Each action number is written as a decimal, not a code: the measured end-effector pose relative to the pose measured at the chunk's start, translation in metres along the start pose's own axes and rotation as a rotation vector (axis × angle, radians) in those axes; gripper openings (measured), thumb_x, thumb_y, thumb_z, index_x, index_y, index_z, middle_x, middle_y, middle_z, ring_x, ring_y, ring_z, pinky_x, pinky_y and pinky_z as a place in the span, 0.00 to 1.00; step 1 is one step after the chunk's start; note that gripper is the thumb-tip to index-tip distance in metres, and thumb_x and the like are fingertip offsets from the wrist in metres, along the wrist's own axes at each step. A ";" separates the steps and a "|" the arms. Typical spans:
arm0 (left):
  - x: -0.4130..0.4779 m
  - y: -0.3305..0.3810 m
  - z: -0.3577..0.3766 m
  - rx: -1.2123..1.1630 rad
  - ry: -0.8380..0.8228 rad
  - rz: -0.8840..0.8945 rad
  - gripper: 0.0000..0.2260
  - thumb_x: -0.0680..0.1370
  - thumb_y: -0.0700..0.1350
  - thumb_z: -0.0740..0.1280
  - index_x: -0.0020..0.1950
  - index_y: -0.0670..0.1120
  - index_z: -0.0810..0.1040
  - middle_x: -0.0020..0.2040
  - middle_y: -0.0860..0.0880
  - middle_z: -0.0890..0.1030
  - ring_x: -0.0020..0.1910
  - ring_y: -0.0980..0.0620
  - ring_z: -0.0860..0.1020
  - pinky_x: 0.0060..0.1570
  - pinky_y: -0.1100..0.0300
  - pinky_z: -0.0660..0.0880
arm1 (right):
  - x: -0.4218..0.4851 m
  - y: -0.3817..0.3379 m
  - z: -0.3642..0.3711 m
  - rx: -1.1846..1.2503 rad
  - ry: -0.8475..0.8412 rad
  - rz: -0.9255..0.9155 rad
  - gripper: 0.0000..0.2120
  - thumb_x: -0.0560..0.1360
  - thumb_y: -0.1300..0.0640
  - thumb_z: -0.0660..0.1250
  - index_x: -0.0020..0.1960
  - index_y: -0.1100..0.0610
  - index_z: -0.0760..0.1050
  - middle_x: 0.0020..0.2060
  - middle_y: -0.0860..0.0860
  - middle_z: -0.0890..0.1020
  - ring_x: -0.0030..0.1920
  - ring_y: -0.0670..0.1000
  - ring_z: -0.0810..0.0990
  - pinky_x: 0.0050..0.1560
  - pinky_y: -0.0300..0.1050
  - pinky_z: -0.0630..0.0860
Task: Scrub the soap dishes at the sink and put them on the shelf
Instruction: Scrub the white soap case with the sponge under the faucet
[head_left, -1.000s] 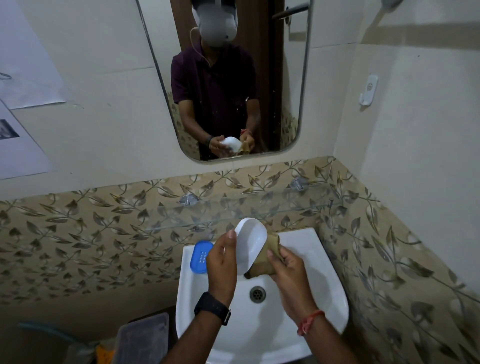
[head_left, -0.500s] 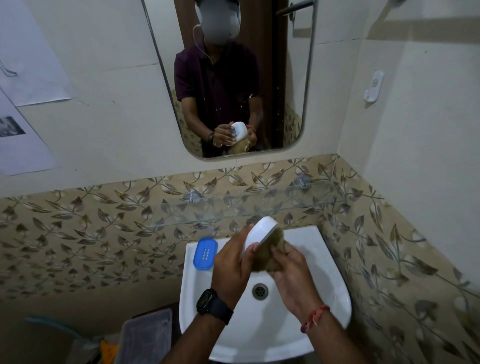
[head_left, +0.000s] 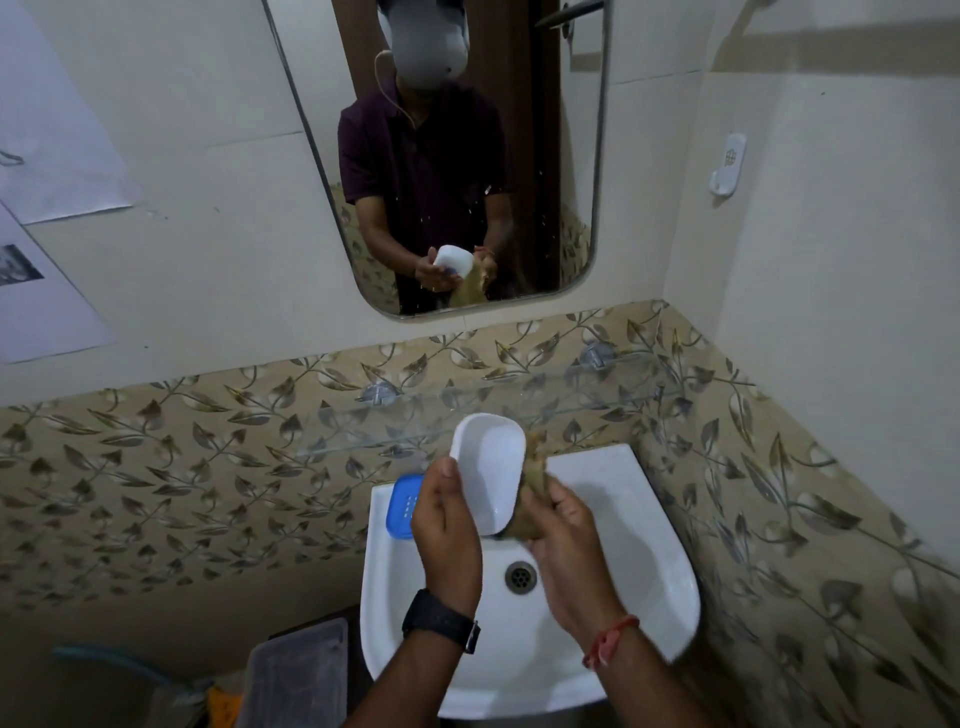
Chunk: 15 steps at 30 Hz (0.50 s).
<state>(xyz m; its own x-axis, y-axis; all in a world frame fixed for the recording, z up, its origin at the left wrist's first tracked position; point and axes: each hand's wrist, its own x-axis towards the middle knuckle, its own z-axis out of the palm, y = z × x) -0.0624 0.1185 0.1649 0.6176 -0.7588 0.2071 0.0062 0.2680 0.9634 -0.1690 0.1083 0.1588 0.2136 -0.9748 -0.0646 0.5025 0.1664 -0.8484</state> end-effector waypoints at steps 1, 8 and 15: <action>0.003 0.004 0.002 -0.026 0.022 -0.037 0.20 0.79 0.64 0.60 0.53 0.51 0.82 0.43 0.59 0.82 0.46 0.61 0.79 0.50 0.56 0.75 | -0.008 0.008 0.002 -0.033 -0.034 0.012 0.14 0.82 0.60 0.64 0.66 0.55 0.79 0.58 0.56 0.86 0.57 0.56 0.85 0.48 0.45 0.83; 0.005 0.008 -0.001 -0.158 -0.033 -0.295 0.14 0.84 0.56 0.56 0.62 0.59 0.80 0.58 0.54 0.84 0.55 0.58 0.83 0.57 0.53 0.80 | -0.001 0.004 0.001 -0.353 0.164 -0.085 0.03 0.76 0.57 0.73 0.47 0.55 0.85 0.40 0.51 0.88 0.43 0.53 0.86 0.45 0.52 0.84; -0.009 0.003 -0.013 -0.154 -0.179 -0.313 0.23 0.80 0.56 0.60 0.72 0.47 0.73 0.67 0.41 0.79 0.67 0.42 0.78 0.66 0.41 0.76 | 0.019 -0.018 -0.017 -0.788 0.229 -0.203 0.20 0.70 0.57 0.72 0.27 0.56 0.63 0.22 0.45 0.63 0.26 0.43 0.61 0.26 0.35 0.61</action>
<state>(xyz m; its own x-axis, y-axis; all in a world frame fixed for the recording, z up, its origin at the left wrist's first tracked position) -0.0576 0.1338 0.1638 0.4200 -0.9059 -0.0536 0.2994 0.0826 0.9505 -0.1886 0.0843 0.1642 -0.0354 -0.9948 0.0954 -0.2367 -0.0844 -0.9679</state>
